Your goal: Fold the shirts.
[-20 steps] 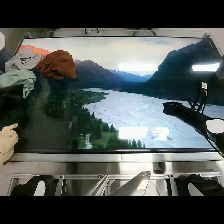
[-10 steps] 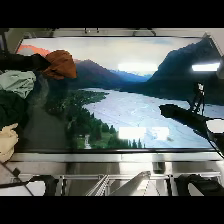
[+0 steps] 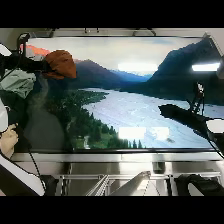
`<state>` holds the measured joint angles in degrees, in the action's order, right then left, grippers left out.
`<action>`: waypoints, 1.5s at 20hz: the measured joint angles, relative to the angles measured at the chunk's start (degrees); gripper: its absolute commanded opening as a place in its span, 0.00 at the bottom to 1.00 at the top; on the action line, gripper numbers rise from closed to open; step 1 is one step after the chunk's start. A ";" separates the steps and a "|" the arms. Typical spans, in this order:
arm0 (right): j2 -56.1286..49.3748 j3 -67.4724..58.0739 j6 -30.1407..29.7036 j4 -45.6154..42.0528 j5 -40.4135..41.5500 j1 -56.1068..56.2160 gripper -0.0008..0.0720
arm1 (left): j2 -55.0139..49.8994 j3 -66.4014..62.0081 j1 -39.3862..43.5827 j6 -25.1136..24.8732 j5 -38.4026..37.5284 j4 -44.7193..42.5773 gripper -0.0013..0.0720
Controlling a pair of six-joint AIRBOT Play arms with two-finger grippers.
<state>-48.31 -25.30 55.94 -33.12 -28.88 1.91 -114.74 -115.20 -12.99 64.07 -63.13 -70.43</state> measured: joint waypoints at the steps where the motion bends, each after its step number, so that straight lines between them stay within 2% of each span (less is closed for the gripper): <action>1: 0.00 0.00 0.00 -0.02 0.00 0.00 0.03 | -1.40 -0.28 0.00 0.02 2.03 -0.52 0.99; 10: 0.00 0.00 0.00 -0.02 -0.09 0.00 0.03 | -10.43 -0.35 0.00 0.44 20.87 -1.81 0.96; 11: 0.00 0.00 0.00 -0.02 -0.07 0.00 0.03 | -11.26 -0.35 0.00 0.44 22.01 -1.81 0.75; 12: 0.00 0.00 0.00 0.00 -0.07 0.00 0.03 | -11.98 -0.35 0.00 0.46 22.82 -1.84 0.41; 13: 0.00 0.00 0.00 -0.02 -0.07 0.00 0.04 | -12.55 -0.37 0.00 0.44 23.47 -2.16 0.28; 14: 0.00 0.00 0.00 -0.02 -0.07 0.00 0.04 | -12.94 -0.44 0.04 0.44 23.76 -2.16 0.09; 15: 0.00 0.00 0.00 -0.02 -0.07 0.00 0.04 | -13.22 -0.68 0.17 0.44 23.71 -2.16 0.05; 19: 0.00 0.00 0.00 0.00 -0.07 0.00 0.04 | -12.28 -3.89 1.33 -0.04 15.52 -1.95 0.05; 22: 0.00 0.00 0.00 0.00 -0.07 0.00 0.03 | -4.09 -2.67 2.75 -0.94 11.72 0.48 0.05; 27: 0.39 0.00 0.02 0.00 -0.09 0.00 0.03 | 15.54 3.72 6.51 -5.81 -0.22 17.05 0.05; 30: 0.66 0.00 0.02 -0.02 -0.39 0.00 0.03 | 23.39 8.35 10.93 -6.47 -6.88 25.11 0.05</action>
<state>-47.66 -25.30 55.96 -33.15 -29.28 1.91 -91.35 -106.85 -2.07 57.60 -70.02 -45.32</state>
